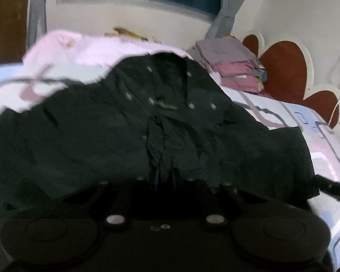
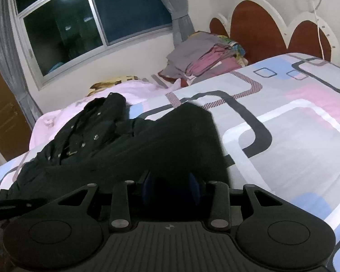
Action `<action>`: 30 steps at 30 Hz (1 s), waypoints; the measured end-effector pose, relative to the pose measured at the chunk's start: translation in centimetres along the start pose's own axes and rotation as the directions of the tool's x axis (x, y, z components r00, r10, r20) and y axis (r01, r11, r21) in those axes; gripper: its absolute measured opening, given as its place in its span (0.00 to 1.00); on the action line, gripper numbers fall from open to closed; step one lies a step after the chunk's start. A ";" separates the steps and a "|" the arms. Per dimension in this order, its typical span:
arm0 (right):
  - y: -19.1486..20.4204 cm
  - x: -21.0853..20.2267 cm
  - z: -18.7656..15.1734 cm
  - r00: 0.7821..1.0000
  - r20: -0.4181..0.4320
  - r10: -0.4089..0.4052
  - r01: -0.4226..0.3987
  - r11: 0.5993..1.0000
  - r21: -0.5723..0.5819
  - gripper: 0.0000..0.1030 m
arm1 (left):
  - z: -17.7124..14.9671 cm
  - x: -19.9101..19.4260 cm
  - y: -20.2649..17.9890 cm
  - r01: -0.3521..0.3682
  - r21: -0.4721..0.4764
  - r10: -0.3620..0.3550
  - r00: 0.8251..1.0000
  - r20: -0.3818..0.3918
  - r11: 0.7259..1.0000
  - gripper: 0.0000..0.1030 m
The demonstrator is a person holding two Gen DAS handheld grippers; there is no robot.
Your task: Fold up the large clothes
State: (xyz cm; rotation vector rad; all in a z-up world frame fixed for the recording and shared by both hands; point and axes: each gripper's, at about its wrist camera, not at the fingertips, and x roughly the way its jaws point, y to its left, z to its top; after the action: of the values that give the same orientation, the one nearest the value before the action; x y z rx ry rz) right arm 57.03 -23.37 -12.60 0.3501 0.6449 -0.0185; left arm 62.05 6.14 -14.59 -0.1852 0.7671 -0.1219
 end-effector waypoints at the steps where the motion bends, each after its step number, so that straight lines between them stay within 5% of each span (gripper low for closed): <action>1: 0.0 0.2 0.1 1.000 -0.002 0.003 -0.003 1.000 0.000 0.37 | 0.1 -0.5 0.6 -0.007 0.003 0.007 1.000 0.008 1.000 0.10; 16: 0.8 3.8 -1.9 0.992 -0.119 -0.040 0.034 0.998 -0.052 0.37 | -2.3 -2.5 5.6 -0.082 -0.035 0.082 0.997 0.003 0.996 0.11; 20: -0.2 2.8 -1.1 0.996 -0.085 -0.013 0.010 0.999 -0.033 0.37 | -2.2 -3.3 5.2 -0.199 0.011 0.198 0.980 0.037 0.980 0.49; 22: -0.2 2.2 -0.2 0.999 -0.047 0.007 -0.009 0.999 -0.042 0.37 | -1.8 -4.7 4.5 -0.245 0.039 0.239 0.965 0.109 0.969 0.55; 25: 1.4 3.2 0.9 0.998 -0.037 0.045 -0.049 0.993 -0.108 0.37 | -0.3 -4.2 2.4 -0.198 0.088 0.186 0.975 0.125 0.976 0.53; 29: 3.8 5.9 0.9 0.991 -0.088 0.101 -0.114 0.979 -0.167 0.36 | 0.6 -0.8 -0.9 -0.129 0.126 0.123 0.991 0.054 0.984 0.50; 30: 4.2 6.6 0.6 0.987 -0.113 0.112 -0.131 0.974 -0.184 0.23 | 0.4 0.0 -1.4 -0.131 0.138 0.127 0.991 0.038 0.982 0.50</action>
State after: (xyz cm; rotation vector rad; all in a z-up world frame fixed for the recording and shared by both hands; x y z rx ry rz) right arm 63.18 -19.00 -14.69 0.2048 0.7196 0.1789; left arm 62.31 4.80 -13.98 -0.0032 0.7362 -0.0494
